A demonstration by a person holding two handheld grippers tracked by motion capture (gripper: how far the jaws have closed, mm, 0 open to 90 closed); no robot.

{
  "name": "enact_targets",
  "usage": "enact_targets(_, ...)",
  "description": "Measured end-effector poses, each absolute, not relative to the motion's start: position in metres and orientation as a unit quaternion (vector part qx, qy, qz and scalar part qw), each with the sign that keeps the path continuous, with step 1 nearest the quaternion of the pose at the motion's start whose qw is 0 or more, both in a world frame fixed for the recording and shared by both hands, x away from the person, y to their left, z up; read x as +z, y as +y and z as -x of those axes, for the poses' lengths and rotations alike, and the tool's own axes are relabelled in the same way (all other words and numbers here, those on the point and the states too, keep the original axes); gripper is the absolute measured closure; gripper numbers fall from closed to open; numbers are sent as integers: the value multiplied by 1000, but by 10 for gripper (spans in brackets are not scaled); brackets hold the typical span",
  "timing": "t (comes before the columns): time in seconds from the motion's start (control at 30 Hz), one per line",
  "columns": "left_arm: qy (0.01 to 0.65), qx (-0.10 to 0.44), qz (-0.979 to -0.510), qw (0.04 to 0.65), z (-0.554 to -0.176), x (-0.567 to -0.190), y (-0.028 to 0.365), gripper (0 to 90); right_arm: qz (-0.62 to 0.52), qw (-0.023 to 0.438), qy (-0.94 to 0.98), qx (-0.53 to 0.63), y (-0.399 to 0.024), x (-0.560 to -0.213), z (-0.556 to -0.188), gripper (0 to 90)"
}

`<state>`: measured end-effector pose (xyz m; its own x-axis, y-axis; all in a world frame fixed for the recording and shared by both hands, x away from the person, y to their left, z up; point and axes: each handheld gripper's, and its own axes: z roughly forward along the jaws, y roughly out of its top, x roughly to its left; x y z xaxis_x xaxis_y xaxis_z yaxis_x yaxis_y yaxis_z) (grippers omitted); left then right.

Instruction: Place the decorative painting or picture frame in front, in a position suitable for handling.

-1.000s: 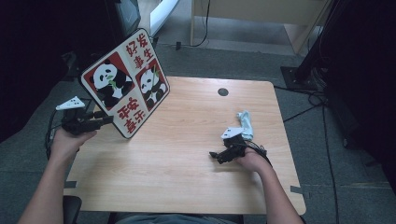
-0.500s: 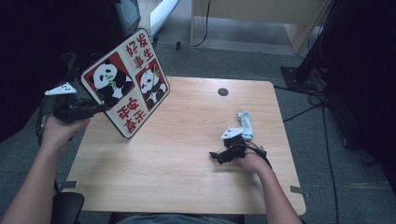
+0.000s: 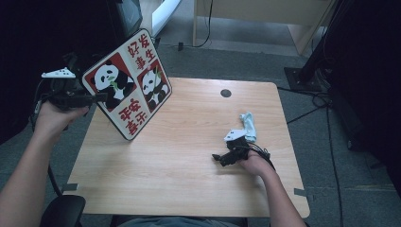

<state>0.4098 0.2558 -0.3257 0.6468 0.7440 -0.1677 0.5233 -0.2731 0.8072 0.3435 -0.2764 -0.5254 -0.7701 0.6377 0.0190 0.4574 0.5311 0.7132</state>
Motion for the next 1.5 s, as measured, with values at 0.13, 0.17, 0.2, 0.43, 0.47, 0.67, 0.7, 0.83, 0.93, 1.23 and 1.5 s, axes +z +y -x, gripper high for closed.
enact_targets(0.13, 402, 122, -790, 447, -421, -315, 255, 520, -316, 123, 866, 367, -276, -526, -343, 0)
enact_targets(0.17, 400, 124, -793, 441, -424, -312, 254, 521, -317, 123, 866, 367, -276, -525, -343, 0)
enact_targets(0.2, 401, 124, -794, 439, -425, -311, 254, 523, -318, 122, 866, 367, -276, -525, -343, 0)
enact_targets(0.43, 395, 116, -800, 437, -438, -294, 249, 535, -317, 123, 866, 367, -276, -525, -343, 0)
enact_targets(0.47, 394, 114, -800, 438, -440, -293, 249, 536, -318, 122, 866, 367, -276, -525, -343, 0)
enact_targets(0.67, 392, 113, -810, 421, -451, -285, 242, 539, -317, 123, 866, 367, -276, -525, -343, 0)
enact_targets(0.7, 392, 112, -811, 419, -453, -284, 242, 540, -317, 123, 866, 367, -276, -525, -343, 0)
enact_targets(0.83, 392, 108, -817, 409, -462, -279, 238, 545, -317, 122, 866, 367, -276, -525, -343, 0)
enact_targets(0.93, 391, 105, -824, 398, -468, -277, 234, 547, -317, 122, 866, 367, -276, -526, -343, 0)
enact_targets(1.23, 383, 95, -830, 395, -483, -269, 229, 574, -317, 122, 866, 367, -276, -526, -343, 0)
enact_targets(1.5, 371, 86, -842, 382, -497, -267, 228, 601, -314, 123, 867, 368, -277, -526, -342, 0)
